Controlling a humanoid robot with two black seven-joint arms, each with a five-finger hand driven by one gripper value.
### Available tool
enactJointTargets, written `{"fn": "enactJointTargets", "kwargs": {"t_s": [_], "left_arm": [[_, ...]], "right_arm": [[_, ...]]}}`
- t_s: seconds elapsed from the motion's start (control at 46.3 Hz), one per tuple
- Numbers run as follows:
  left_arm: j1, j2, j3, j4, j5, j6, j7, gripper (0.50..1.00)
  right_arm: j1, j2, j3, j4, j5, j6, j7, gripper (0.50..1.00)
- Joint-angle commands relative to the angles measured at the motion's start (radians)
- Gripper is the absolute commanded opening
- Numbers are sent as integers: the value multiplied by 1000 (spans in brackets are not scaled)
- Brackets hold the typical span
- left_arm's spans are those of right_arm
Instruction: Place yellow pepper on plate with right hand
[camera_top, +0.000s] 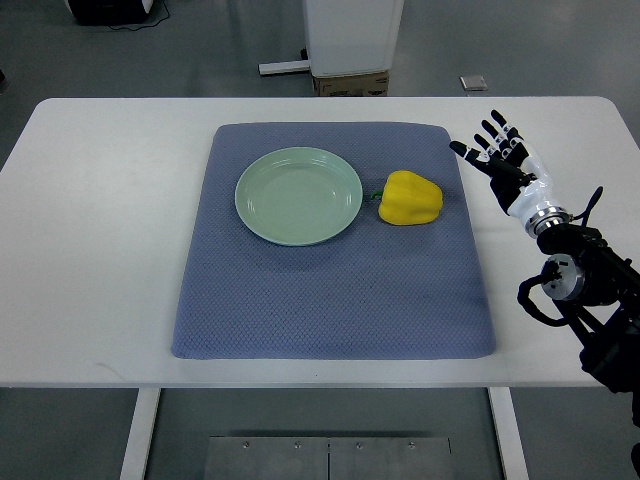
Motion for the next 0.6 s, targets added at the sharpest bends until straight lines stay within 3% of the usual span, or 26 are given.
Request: {"fn": "enactJointTargets", "kwargs": {"t_s": [0.0, 0.583], "left_arm": [[1, 0, 0, 0, 2, 0, 0, 1000], [1, 0, -1, -3, 0, 0, 0, 1000]], "right_arm": [[-1, -1, -1, -1, 0, 0, -2, 1000], [-1, -1, -1, 0, 0, 0, -2, 1000]]}}
